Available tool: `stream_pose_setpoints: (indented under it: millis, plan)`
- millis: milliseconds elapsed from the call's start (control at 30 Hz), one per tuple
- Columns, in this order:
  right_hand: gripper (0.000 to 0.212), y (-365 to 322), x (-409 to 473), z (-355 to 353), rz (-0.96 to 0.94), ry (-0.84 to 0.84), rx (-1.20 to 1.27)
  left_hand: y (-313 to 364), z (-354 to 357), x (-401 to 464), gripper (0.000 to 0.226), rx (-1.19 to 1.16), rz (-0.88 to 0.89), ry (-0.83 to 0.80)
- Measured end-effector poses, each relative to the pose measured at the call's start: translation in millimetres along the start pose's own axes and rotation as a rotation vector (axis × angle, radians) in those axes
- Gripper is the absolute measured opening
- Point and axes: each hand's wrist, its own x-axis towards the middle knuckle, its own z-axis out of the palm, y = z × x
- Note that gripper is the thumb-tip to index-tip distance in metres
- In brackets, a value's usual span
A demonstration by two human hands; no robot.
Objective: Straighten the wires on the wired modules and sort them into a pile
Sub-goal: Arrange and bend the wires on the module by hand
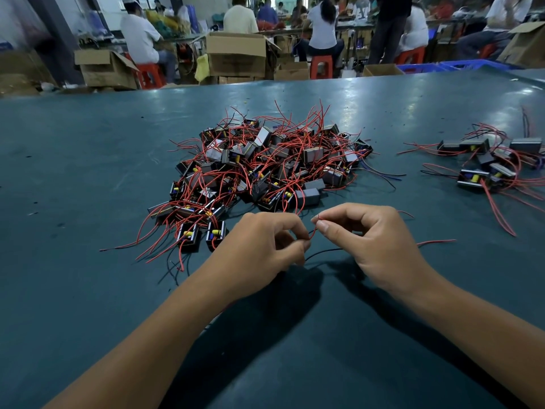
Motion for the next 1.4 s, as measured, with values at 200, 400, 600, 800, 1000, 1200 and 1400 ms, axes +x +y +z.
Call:
stream_pose_setpoints:
  millis: [200, 400, 600, 800, 1000, 1200, 1400]
  plan:
    - [0.007, -1.4, -0.6, 0.3, 0.011, 0.005, -0.011, 1.1, -0.5, -0.6, 0.011, 0.003, -0.005, -0.002]
    - [0.012, 1.0, 0.4, -2.1, 0.033, 0.019, -0.053, 2.5, -1.2, -0.6, 0.011, 0.009, -0.010, -0.001]
    - [0.009, -1.8, 0.6, -1.9, 0.022, 0.001, 0.007, 4.2, -2.4, -1.1, 0.011, 0.016, -0.012, 0.000]
    - [0.010, -1.7, 0.8, -2.2, 0.015, 0.005, -0.014, 4.1, -2.1, -0.7, 0.012, 0.005, -0.016, 0.004]
    - [0.008, -3.1, 0.6, -1.3, 0.005, 0.011, -0.014, 4.3, -1.7, -0.4, 0.011, 0.001, -0.013, 0.002]
    - [0.009, -3.5, 0.6, -1.5, 0.001, 0.006, -0.021, 3.5, 0.2, -0.1, 0.012, -0.027, -0.007, 0.003]
    - [0.004, -5.7, 0.3, -0.1, 0.005, -0.017, 0.014, 2.4, 1.7, 0.2, 0.010, -0.018, 0.005, 0.005]
